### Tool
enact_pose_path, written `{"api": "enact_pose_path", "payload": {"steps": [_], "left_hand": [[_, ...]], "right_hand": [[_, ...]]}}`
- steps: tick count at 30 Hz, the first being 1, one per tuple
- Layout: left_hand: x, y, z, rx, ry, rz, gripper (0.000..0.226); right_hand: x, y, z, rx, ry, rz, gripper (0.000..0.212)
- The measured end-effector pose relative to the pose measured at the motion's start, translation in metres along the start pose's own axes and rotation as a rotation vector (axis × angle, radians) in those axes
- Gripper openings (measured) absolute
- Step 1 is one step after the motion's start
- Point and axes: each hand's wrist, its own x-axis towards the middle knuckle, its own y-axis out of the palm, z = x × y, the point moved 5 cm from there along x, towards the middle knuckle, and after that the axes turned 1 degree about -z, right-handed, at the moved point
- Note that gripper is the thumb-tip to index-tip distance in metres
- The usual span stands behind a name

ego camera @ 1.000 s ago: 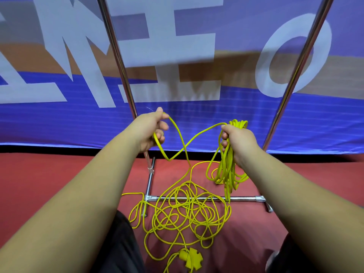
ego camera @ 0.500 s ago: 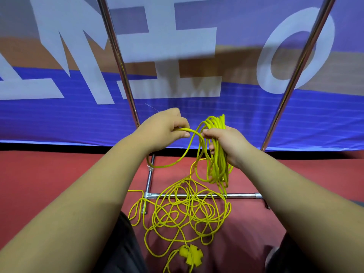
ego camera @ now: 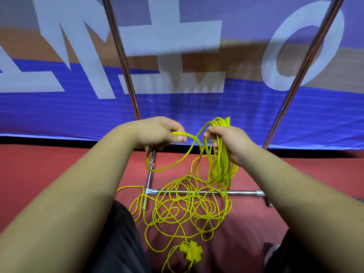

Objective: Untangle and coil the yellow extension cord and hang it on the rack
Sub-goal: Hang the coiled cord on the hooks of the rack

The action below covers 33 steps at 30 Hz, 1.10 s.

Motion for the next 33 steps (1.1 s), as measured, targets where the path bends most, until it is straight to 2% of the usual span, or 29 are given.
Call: {"api": "enact_pose_path", "payload": {"steps": [3, 6, 9, 11, 14, 16, 18, 22, 25, 28, 29, 31, 33], "left_hand": [[-0.002, -0.018, -0.016, -0.607, 0.124, -0.088, 0.027], [-0.01, -0.031, -0.04, -1.01, 0.442, -0.1, 0.036], [-0.019, -0.044, -0.055, -1.182, 0.735, -0.119, 0.044], [-0.021, -0.046, -0.057, -1.209, 0.771, -0.182, 0.044], [-0.015, -0.04, -0.051, -1.206, 0.633, -0.343, 0.041], [-0.009, -0.037, -0.044, -1.175, 0.52, -0.455, 0.038], [-0.004, -0.034, -0.04, -1.127, 0.445, -0.494, 0.032], [0.007, -0.02, -0.035, -1.098, 0.295, -0.476, 0.026], [0.015, -0.009, -0.032, -1.155, 0.211, -0.471, 0.023], [0.021, -0.002, -0.024, -1.192, 0.102, -0.489, 0.022], [0.022, 0.0, -0.022, -1.194, 0.055, -0.48, 0.022], [0.025, 0.005, -0.013, -1.085, -0.067, -0.438, 0.021], [0.029, 0.007, -0.001, -0.827, -0.184, -0.397, 0.016]], "right_hand": [[0.0, -0.004, 0.0, -0.091, -0.029, -0.003, 0.017], [0.003, -0.008, -0.004, -0.14, 0.0, -0.047, 0.033], [0.006, -0.009, -0.007, -0.099, 0.04, -0.068, 0.035], [0.005, -0.006, -0.007, -0.071, 0.044, -0.038, 0.028], [0.0, 0.002, -0.009, -0.072, 0.052, 0.049, 0.02], [-0.003, 0.008, -0.01, -0.093, 0.049, 0.107, 0.023], [-0.006, 0.014, -0.011, -0.105, 0.041, 0.15, 0.027], [-0.012, 0.025, -0.008, -0.082, 0.003, 0.179, 0.037], [-0.018, 0.032, -0.003, -0.081, -0.034, 0.235, 0.031], [-0.023, 0.038, 0.0, -0.011, -0.021, 0.293, 0.038], [-0.024, 0.039, 0.002, 0.021, -0.012, 0.301, 0.033], [-0.027, 0.039, 0.005, 0.057, 0.005, 0.298, 0.022], [-0.029, 0.039, 0.009, 0.08, 0.021, 0.284, 0.019]]}}
